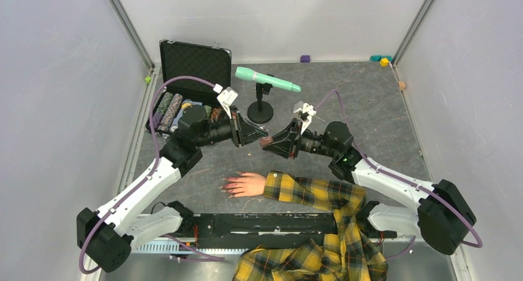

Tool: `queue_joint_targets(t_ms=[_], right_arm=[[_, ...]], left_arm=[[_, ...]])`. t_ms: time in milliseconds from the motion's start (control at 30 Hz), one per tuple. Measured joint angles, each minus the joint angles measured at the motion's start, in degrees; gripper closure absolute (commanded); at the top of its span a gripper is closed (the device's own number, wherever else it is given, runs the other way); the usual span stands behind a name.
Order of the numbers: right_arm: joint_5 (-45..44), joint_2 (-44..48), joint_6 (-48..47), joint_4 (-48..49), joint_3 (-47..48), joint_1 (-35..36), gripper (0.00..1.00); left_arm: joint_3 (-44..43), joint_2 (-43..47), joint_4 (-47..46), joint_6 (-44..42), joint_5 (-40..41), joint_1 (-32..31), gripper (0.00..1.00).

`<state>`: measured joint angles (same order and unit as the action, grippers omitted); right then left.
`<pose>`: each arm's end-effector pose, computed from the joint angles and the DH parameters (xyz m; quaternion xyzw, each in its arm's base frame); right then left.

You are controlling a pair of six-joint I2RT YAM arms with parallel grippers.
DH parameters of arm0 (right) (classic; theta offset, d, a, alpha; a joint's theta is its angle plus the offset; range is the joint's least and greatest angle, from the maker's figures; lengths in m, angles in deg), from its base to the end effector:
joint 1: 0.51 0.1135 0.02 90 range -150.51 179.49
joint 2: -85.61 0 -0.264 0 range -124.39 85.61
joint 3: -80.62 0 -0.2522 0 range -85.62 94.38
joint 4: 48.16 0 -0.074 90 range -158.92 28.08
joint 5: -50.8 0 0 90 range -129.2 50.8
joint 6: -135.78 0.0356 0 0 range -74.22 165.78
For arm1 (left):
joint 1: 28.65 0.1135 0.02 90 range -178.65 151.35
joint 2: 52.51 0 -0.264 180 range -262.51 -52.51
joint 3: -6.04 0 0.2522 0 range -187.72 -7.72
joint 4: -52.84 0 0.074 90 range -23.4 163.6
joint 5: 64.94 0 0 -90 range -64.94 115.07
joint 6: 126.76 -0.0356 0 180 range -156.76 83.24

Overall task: Paint the nails
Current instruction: Unscrew the nail polish bottle.

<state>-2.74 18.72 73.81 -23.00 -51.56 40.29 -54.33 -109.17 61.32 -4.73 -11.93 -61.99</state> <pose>0.1806 0.1838 0.2848 -0.3018 0.6052 0.5717 0.4645 0.1793 -0.1436 0.3419 0.2227 0.6954 -0.5432 0.4144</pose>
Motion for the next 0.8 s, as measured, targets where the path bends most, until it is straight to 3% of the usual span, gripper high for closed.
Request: queue_joint_targets(t_ms=[267, 533, 800], right_arm=[[-15.15, 2.27, -5.95, -13.31, 2.69, 4.63, 1.00], [-43.19, 1.95, -12.90, -25.66, 8.68, 16.61, 1.00], [-69.94, -8.37, -18.08, -32.65, 19.04, 26.60, 1.00]], left_arm=[[-2.08, -2.64, 5.75, -0.61, 5.27, -0.02, 0.98], [-3.13, -3.78, 7.91, -0.57, 8.31, 0.02, 0.98], [-4.33, -4.59, 10.36, -0.63, 13.33, 0.87, 0.98]])
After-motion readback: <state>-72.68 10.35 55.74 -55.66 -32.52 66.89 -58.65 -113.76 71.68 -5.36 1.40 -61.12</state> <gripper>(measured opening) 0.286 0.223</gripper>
